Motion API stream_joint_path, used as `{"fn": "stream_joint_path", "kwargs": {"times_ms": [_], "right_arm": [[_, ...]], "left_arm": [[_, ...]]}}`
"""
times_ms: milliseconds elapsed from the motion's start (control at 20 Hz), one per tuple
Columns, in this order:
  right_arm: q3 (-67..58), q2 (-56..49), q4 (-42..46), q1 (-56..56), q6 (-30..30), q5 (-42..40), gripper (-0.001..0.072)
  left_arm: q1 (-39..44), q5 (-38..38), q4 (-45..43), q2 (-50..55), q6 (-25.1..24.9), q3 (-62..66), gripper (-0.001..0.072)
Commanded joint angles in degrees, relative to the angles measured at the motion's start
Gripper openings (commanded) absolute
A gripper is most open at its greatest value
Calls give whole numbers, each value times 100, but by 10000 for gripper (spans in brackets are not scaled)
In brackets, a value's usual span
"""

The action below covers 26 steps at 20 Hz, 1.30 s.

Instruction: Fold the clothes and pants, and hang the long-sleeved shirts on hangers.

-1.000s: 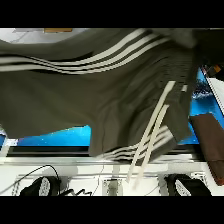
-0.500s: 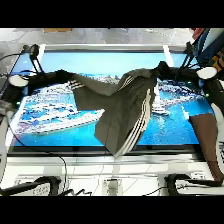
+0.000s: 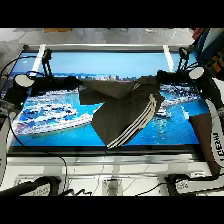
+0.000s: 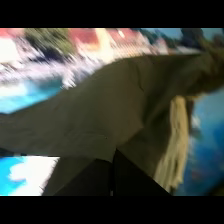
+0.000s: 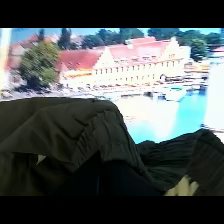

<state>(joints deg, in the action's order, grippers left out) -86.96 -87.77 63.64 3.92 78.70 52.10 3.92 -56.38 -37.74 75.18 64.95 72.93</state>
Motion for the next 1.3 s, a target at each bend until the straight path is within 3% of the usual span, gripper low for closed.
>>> {"fn": "stream_joint_path", "kwargs": {"times_ms": [0,250,450,600,900,1150,1200,1250], "right_arm": [[-706,-15,1281,2,76,1069,32],[-1766,-15,1801,2,-485,3230,31],[-1690,-17,2017,2,-1095,5263,31],[-1187,22,2227,138,-1193,5346,31],[-83,22,2511,1287,-1233,5348,32],[826,22,2511,1902,-1241,5034,34],[946,22,2511,1961,-1239,4771,68],[1012,22,2509,1996,-1239,4524,268]], "left_arm": [[424,-1475,-111,-369,658,-7,5],[1261,-2612,-769,-555,1381,-22,5],[1915,-2824,-857,-546,1456,-520,6],[2374,-2581,-850,-549,1456,-1231,6],[3084,-1189,-330,-514,1460,-2382,7],[3510,-1176,437,-138,1434,-2463,7],[3578,-1176,435,-79,1434,-2465,8],[3622,-1174,437,-17,1434,-2465,17]]}}
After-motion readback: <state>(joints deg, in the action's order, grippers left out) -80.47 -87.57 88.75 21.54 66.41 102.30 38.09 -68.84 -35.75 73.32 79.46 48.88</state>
